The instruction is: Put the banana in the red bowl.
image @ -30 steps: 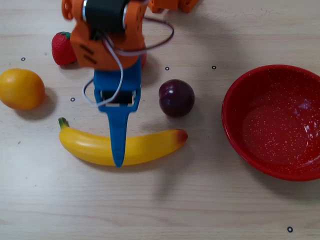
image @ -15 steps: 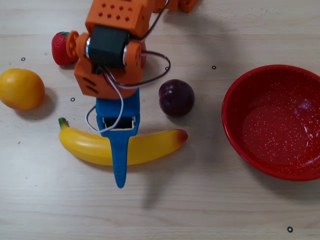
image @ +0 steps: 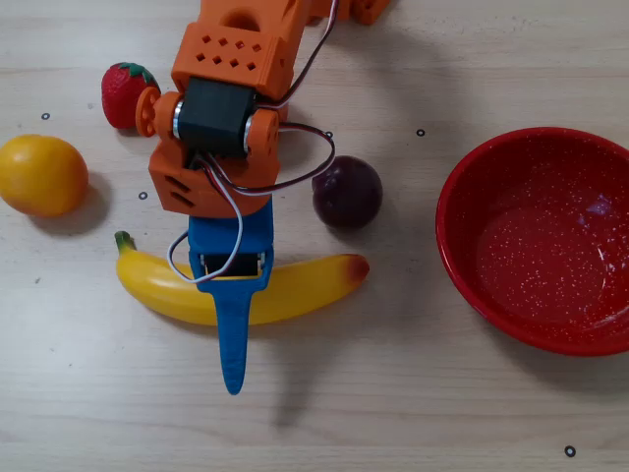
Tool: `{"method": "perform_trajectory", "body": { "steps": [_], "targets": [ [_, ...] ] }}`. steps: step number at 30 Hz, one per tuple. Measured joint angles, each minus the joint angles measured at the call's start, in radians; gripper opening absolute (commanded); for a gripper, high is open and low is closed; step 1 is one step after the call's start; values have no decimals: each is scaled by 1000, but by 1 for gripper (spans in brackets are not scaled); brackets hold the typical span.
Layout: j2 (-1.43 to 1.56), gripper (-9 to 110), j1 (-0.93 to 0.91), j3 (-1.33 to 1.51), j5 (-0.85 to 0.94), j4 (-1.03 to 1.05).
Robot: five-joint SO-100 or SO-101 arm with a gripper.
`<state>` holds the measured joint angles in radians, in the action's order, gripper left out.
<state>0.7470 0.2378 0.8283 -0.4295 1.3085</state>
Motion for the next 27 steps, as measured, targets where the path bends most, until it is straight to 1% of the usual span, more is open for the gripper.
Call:
{"method": "perform_trajectory", "body": {
  "steps": [10,20,27],
  "targets": [
    [0,56,0,0,20,0],
    [0,46,2,0,41,8],
    [0,35,2,0,41,8]
  ]
}}
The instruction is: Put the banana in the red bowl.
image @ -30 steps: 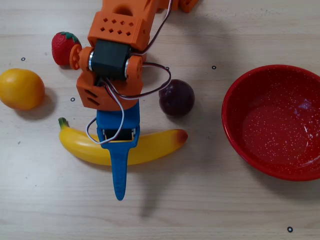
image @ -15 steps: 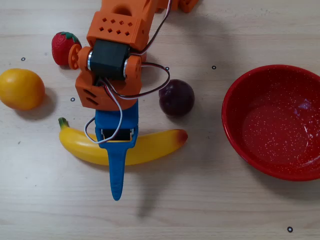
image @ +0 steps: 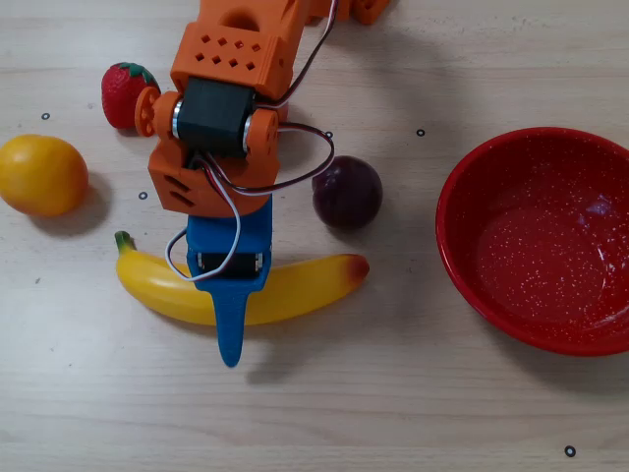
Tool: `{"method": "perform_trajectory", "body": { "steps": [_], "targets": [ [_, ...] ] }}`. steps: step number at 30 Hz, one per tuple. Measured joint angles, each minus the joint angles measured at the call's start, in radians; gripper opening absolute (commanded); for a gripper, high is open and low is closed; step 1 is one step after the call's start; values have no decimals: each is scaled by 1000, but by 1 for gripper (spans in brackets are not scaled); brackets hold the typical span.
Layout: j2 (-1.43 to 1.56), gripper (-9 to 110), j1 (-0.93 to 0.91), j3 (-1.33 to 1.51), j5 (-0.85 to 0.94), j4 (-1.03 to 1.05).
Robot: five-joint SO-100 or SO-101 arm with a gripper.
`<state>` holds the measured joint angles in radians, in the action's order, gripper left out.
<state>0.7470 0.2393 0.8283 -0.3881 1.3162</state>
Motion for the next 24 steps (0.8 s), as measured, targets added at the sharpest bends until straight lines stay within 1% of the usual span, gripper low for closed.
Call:
{"method": "perform_trajectory", "body": {
  "steps": [4,15,18,23,24],
  "targets": [
    [0,33,0,2,0,0],
    [5,21,14,29,3,-15],
    [11,16,14,43,5,-18],
    [12,1,14,43,-11,-20],
    [12,0,14,43,-18,-20]
  ]
}}
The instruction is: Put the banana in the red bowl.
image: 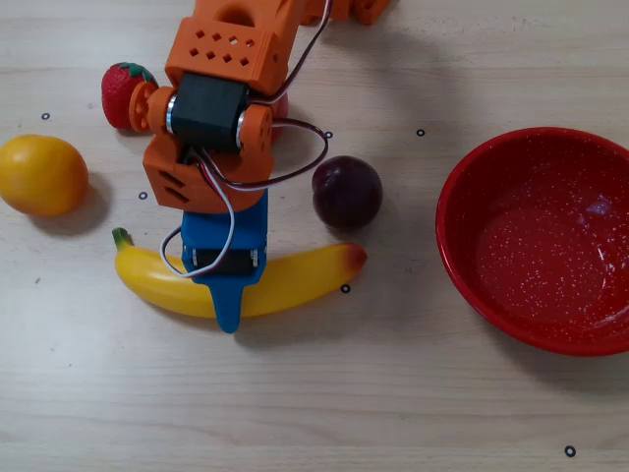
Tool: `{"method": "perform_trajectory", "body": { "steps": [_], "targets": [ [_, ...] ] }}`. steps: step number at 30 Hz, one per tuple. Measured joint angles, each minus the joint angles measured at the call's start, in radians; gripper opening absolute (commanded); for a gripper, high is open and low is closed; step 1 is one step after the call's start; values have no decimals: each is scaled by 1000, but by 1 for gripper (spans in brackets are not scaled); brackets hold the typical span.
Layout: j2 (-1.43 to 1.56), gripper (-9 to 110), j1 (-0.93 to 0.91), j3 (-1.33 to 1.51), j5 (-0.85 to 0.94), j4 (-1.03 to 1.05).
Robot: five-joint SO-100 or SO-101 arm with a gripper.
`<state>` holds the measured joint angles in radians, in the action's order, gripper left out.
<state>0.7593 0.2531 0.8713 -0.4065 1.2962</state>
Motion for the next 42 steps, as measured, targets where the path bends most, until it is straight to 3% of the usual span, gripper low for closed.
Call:
{"method": "perform_trajectory", "body": {
  "steps": [21,35,42],
  "targets": [
    [60,0,2,-15,9,61],
    [445,0,-9,-57,132,236],
    [632,0,-184,-58,235,373]
  ]
}}
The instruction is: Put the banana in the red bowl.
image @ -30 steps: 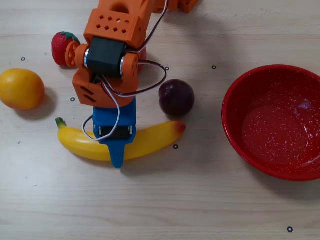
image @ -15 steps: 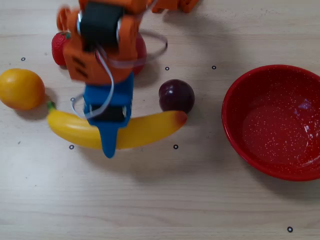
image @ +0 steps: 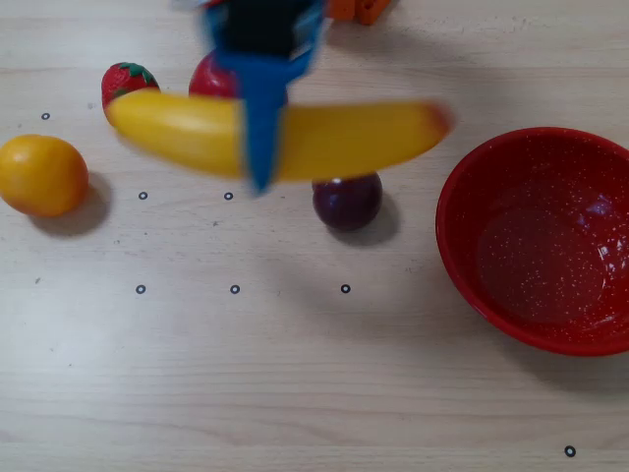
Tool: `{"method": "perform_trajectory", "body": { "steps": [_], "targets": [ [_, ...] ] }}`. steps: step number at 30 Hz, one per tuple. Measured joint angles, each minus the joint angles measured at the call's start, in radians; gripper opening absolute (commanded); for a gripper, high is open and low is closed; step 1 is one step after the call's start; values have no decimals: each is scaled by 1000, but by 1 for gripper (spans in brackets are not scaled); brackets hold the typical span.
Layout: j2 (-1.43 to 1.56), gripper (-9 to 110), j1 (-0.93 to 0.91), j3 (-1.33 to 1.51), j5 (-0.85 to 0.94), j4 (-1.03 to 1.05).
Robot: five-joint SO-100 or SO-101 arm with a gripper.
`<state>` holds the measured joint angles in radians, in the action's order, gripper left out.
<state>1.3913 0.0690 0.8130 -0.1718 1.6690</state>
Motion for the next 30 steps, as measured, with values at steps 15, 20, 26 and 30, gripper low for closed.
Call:
{"method": "perform_trajectory", "body": {
  "steps": [15,20,26,30],
  "targets": [
    [54,0,-529,2,104,12],
    [-49,0,-644,2,94,-69],
    [-192,0,-681,9,86,-196],
    [-233,0,-678,67,46,-298]
  ]
}}
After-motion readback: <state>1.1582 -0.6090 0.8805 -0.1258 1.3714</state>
